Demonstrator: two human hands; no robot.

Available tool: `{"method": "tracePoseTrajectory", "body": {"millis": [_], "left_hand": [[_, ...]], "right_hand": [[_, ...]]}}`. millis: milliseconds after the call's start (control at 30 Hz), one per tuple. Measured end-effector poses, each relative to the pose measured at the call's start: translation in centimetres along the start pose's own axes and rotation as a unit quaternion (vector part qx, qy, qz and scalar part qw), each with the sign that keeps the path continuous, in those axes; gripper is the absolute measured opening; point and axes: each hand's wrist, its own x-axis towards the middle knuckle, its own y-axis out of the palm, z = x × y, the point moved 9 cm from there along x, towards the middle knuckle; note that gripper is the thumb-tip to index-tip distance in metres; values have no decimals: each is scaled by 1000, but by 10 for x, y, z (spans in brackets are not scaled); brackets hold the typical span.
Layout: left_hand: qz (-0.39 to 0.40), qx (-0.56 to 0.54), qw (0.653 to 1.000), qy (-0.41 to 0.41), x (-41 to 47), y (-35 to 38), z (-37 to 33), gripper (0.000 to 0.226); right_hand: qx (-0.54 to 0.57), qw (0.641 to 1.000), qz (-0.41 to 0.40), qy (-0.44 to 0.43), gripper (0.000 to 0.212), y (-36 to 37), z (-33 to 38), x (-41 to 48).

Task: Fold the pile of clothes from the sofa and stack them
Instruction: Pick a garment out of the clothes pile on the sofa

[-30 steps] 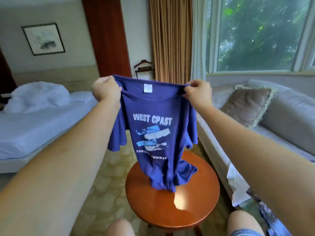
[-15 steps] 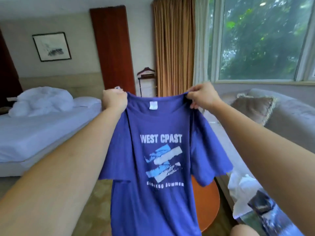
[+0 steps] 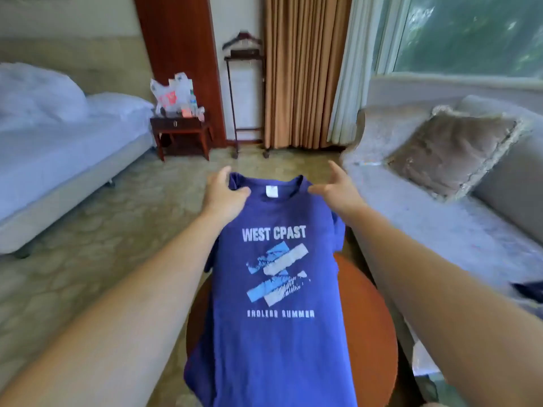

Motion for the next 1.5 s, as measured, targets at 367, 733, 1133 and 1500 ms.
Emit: {"method": "tracePoseTrajectory", "body": {"millis": [367,733,1133,1500], "left_hand": [[432,362,826,-16,-166,138,220,57],[424,335,841,25,-142,145,222,80],[435,436,785,64,-149,162,241,93],[398,349,838,133,-204,137,191,38]], "right_hand": [[-472,822,319,-3,54,102,-250,-162],[-555,792,249,48,82,86,-291,-101],[-468,872,140,-27,64,79,-237,-71],[-492,817,297,-41,116,71,-281,-196]]}}
